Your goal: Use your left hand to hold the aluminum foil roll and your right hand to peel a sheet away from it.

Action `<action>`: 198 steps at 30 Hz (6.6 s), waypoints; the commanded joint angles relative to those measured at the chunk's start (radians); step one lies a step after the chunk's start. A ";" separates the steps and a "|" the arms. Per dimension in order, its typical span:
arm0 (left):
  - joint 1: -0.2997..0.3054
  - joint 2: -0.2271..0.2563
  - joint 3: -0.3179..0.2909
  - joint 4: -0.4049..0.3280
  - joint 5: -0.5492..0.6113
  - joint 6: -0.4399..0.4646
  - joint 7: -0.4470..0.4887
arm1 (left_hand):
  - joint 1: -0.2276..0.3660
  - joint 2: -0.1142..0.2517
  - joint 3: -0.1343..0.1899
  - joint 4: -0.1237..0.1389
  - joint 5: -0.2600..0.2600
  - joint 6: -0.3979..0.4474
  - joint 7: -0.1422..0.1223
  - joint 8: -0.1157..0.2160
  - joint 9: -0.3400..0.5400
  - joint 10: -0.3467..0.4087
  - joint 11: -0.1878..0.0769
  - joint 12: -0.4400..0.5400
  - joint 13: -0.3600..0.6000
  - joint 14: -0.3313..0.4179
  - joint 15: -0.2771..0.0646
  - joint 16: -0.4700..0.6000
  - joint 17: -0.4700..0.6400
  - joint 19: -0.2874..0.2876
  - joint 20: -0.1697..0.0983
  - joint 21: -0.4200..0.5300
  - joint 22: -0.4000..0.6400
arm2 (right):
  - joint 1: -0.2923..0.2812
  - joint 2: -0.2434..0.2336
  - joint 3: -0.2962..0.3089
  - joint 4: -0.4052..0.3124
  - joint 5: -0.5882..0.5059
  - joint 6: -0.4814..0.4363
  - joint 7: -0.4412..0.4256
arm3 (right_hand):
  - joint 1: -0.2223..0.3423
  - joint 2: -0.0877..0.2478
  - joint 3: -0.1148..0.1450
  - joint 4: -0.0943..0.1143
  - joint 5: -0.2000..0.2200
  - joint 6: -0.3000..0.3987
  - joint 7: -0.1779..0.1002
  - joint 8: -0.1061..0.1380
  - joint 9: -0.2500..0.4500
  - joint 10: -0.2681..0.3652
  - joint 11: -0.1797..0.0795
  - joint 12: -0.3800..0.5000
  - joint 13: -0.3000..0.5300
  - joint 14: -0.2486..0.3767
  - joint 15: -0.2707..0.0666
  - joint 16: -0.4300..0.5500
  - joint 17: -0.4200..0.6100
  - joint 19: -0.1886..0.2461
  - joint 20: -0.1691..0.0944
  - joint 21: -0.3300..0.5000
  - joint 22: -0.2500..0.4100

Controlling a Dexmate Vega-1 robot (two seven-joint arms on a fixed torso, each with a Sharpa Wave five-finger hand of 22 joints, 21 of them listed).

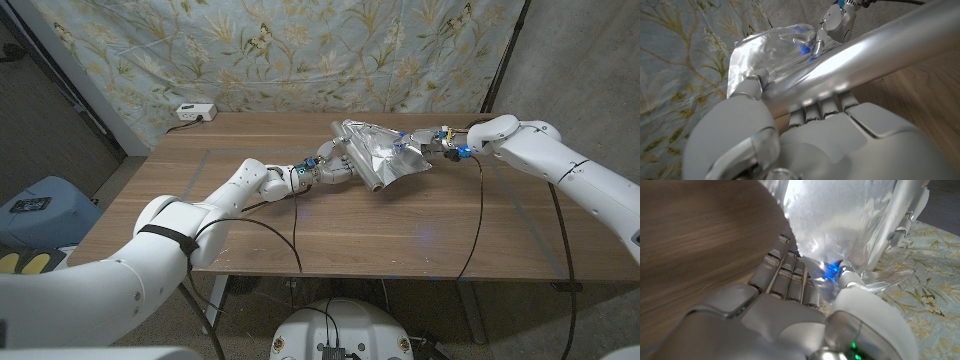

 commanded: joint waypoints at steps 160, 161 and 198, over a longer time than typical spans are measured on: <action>0.008 -0.032 -0.010 0.038 0.082 0.021 -0.108 | -0.050 0.007 0.004 -0.013 -0.058 -0.035 -0.020 0.013 -0.054 -0.038 0.007 0.010 -0.017 -0.018 0.019 -0.002 -0.038 0.011 0.015 -0.048 0.004 | 0.236 -0.077 -0.044 0.092 -0.097 -0.178 0.083 | 0.107 -0.056 -0.125 0.086 0.001 0.016 0.018 -0.098 0.025 0.090 -0.020 -0.104 0.025 0.140 -0.022 -0.099 0.026 0.105 -0.045 0.079 0.001; 0.010 -0.031 -0.011 0.034 0.081 0.022 -0.105 | -0.049 0.006 0.004 -0.013 -0.059 -0.034 -0.020 0.013 -0.055 -0.039 0.007 0.010 -0.017 -0.017 0.019 -0.002 -0.039 0.011 0.014 -0.048 0.004 | 0.240 -0.070 -0.047 0.110 -0.102 -0.161 0.090 | 0.107 -0.063 -0.128 0.083 0.001 0.013 0.019 -0.097 0.025 0.085 -0.018 -0.104 0.025 0.134 -0.020 -0.102 0.026 0.103 -0.044 0.077 0.001; 0.076 -0.004 -0.008 -0.115 0.017 0.047 -0.013 | -0.054 0.009 0.005 -0.013 -0.066 -0.037 -0.018 0.012 -0.057 -0.040 0.009 0.012 -0.019 -0.017 0.019 0.000 -0.042 0.013 0.016 -0.057 0.004 | 0.417 0.156 -0.140 0.744 -0.200 0.227 0.379 | 0.055 -0.120 -0.208 0.067 0.007 -0.168 0.030 -0.098 0.022 -0.100 0.005 -0.102 0.028 -0.052 0.027 -0.149 0.043 -0.010 0.005 -0.006 0.001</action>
